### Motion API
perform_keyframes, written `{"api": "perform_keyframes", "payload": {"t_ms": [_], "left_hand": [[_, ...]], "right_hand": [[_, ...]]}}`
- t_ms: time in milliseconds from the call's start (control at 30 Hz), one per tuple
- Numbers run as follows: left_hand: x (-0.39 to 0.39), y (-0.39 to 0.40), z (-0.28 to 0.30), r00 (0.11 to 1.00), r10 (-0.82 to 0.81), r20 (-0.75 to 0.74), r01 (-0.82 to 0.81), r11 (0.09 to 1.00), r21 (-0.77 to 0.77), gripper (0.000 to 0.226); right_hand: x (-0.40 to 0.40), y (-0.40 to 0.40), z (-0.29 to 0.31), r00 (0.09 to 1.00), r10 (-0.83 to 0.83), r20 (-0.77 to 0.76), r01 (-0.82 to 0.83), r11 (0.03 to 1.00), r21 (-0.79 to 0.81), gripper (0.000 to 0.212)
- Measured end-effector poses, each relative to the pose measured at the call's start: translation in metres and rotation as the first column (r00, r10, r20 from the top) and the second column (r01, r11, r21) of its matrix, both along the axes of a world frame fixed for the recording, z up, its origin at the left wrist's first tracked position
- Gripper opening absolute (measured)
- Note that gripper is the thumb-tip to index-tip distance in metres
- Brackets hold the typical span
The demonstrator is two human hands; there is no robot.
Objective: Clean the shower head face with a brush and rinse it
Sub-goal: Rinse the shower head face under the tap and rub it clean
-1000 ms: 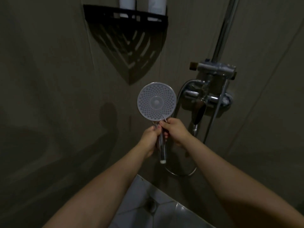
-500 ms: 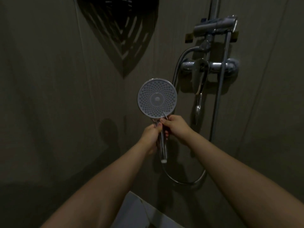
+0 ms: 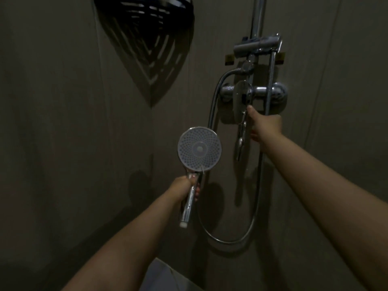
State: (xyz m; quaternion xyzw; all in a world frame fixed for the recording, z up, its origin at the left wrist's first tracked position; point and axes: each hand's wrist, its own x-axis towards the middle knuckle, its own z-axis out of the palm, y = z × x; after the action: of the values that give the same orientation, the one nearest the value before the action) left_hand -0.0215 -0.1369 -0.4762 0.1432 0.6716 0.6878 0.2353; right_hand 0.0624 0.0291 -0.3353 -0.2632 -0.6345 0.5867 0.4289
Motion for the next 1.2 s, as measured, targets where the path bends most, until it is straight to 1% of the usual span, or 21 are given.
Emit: {"api": "perform_keyframes", "payload": {"t_ms": [33,100,133,167,267,367,433,533,633,733,1000,1133,1200], "left_hand": [[0.001,0.002,0.0,1.0,-0.004,-0.003,0.004,0.999,-0.039,0.027],[0.002,0.005,-0.001,0.999,-0.01,-0.035,0.005,0.992,-0.129,0.028],[0.003,0.006,-0.001,0.998,-0.017,-0.053,0.008,0.985,-0.171,0.028],[0.004,0.007,-0.001,0.997,-0.027,-0.067,0.013,0.978,-0.207,0.029],[0.004,0.011,-0.001,0.993,-0.064,-0.097,0.034,0.957,-0.289,0.028],[0.003,0.021,-0.003,0.99,-0.077,-0.116,0.033,0.939,-0.342,0.027],[0.001,0.027,-0.005,0.988,-0.082,-0.135,0.028,0.932,-0.361,0.027],[0.004,0.033,-0.005,0.984,-0.123,-0.127,0.07,0.932,-0.357,0.026],[0.008,0.036,-0.003,0.982,-0.121,-0.146,0.065,0.938,-0.341,0.029],[0.009,0.036,-0.001,0.978,-0.125,-0.168,0.064,0.942,-0.33,0.03],[0.005,0.033,-0.001,0.968,-0.159,-0.196,0.072,0.918,-0.391,0.029],[0.002,0.036,-0.006,0.958,-0.192,-0.211,0.091,0.907,-0.411,0.03],[0.001,0.037,-0.007,0.959,-0.195,-0.207,0.098,0.909,-0.406,0.031]], "right_hand": [[-0.002,0.001,0.004,0.996,0.086,-0.012,-0.086,0.995,-0.045,0.068],[-0.004,-0.004,0.013,0.975,0.218,-0.034,-0.22,0.972,-0.088,0.04],[-0.006,-0.007,0.018,0.967,0.252,-0.039,-0.254,0.963,-0.094,0.034],[-0.007,-0.01,0.022,0.966,0.258,-0.026,-0.259,0.96,-0.103,0.033],[-0.012,-0.017,0.029,0.974,0.224,0.028,-0.22,0.97,-0.104,0.033],[-0.017,-0.021,0.031,0.986,0.123,0.11,-0.123,0.992,-0.003,0.035],[-0.018,-0.022,0.031,0.991,0.094,0.095,-0.095,0.995,0.01,0.033],[-0.017,-0.023,0.031,0.992,0.111,0.055,-0.109,0.993,-0.034,0.031],[-0.013,-0.027,0.033,0.992,0.126,0.027,-0.124,0.99,-0.066,0.031],[-0.013,-0.028,0.032,0.993,0.116,0.033,-0.115,0.993,-0.033,0.032],[-0.016,-0.027,0.031,0.995,0.075,0.064,-0.078,0.995,0.056,0.034],[-0.014,-0.028,0.034,0.996,0.044,0.083,-0.049,0.997,0.067,0.037],[-0.012,-0.03,0.035,0.995,0.058,0.085,-0.062,0.997,0.054,0.038]]}}
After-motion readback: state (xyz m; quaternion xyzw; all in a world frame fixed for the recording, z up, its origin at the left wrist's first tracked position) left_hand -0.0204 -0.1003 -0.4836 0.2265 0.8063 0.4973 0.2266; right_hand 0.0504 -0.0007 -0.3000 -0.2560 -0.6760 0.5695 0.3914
